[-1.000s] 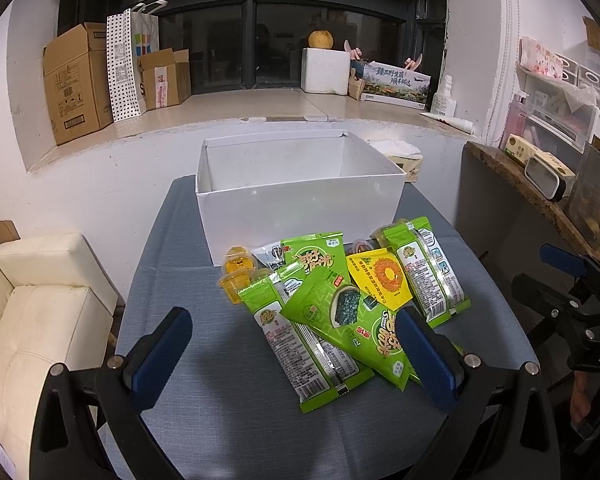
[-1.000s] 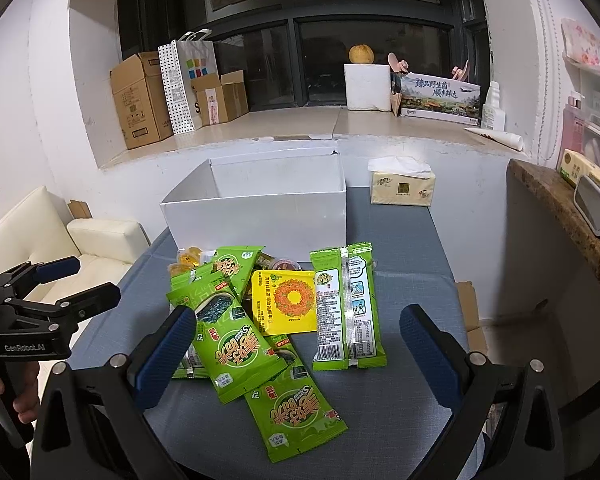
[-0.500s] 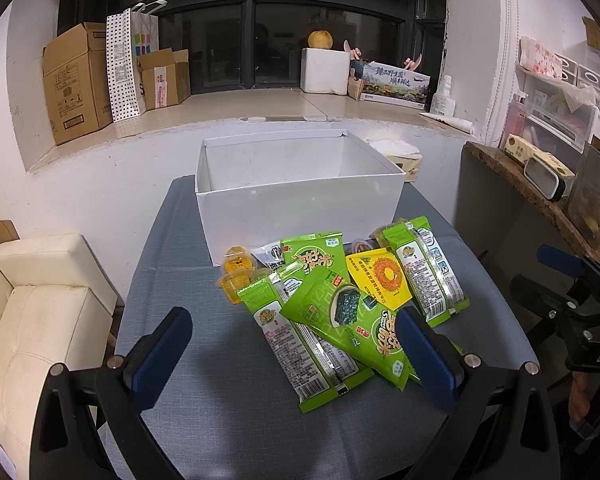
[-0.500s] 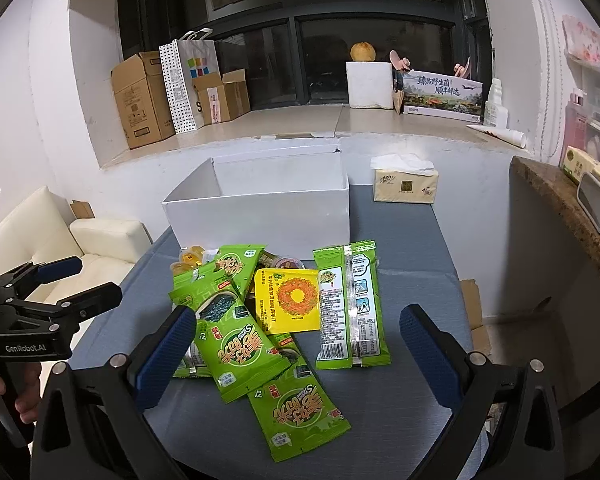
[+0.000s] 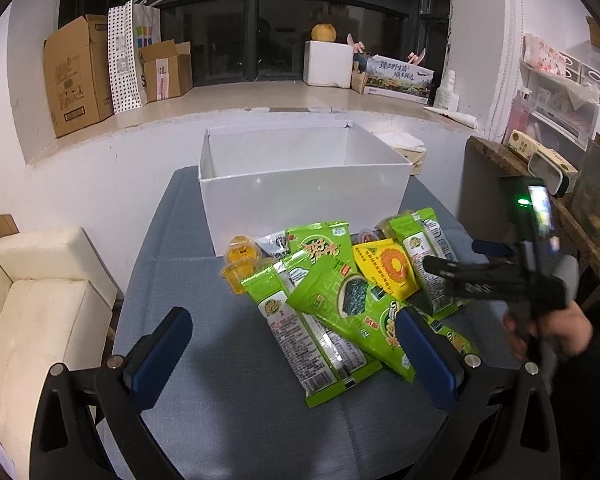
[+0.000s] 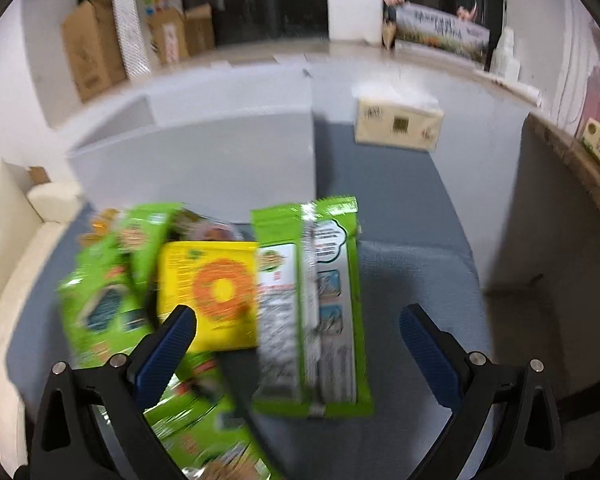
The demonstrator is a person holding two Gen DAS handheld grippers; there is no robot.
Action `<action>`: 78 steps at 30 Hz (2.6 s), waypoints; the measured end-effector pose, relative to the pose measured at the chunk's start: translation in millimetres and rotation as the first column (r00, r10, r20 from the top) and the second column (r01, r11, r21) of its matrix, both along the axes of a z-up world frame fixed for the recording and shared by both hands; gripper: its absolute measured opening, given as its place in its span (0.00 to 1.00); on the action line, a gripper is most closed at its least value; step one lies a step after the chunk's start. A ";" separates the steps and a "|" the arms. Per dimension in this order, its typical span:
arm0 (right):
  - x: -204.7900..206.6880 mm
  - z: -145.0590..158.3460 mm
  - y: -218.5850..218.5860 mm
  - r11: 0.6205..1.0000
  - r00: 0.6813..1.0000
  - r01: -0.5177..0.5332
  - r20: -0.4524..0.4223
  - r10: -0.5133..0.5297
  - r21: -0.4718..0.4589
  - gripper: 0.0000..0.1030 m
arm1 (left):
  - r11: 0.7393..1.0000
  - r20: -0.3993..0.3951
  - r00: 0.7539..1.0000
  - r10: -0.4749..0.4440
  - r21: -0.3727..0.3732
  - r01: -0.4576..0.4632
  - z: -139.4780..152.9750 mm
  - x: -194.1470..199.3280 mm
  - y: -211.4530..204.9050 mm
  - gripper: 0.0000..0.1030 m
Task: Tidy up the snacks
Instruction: 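Grasp a green strip snack packet with the right tool while the left tool grasps another, then lower both green packets into the white box and open both tools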
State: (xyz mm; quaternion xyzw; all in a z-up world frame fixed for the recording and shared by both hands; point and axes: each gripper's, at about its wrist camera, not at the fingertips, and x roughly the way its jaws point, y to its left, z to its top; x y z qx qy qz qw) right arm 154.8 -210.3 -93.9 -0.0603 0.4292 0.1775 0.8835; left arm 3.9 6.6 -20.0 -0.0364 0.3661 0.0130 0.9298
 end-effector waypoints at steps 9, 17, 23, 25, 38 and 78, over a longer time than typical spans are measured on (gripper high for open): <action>20.8 -35.2 0.8 1.000 0.993 -0.021 -0.118 0.021 0.000 0.64 | 1.000 -0.045 0.999 0.013 -0.021 -0.014 -19.8 4.1 8.2 1.00; 0.9 5.1 -20.4 0.992 0.999 -0.016 -0.046 0.021 0.124 0.64 | 0.999 -0.045 0.999 0.000 -0.041 -0.002 -24.2 4.8 7.6 1.00; 3.7 59.1 -5.5 0.984 0.995 -0.084 0.067 0.074 0.155 0.64 | 0.999 -0.046 0.999 -0.028 -0.044 0.026 -26.1 6.9 1.7 1.00; 5.1 71.6 6.0 0.984 0.992 -0.101 0.094 0.088 0.144 0.64 | 0.997 -0.052 0.998 -0.046 -0.065 0.042 -27.6 11.4 -1.7 1.00; 6.1 85.2 15.9 0.971 0.986 -0.126 0.129 0.101 0.203 0.64 | 0.977 -0.174 0.985 -0.004 -0.212 -0.034 -79.0 83.2 -26.3 0.38; 169.3 104.4 85.8 0.974 0.998 -0.061 0.033 0.055 0.220 1.00 | 0.994 0.029 0.998 0.058 -0.089 -0.055 35.8 251.4 83.2 1.00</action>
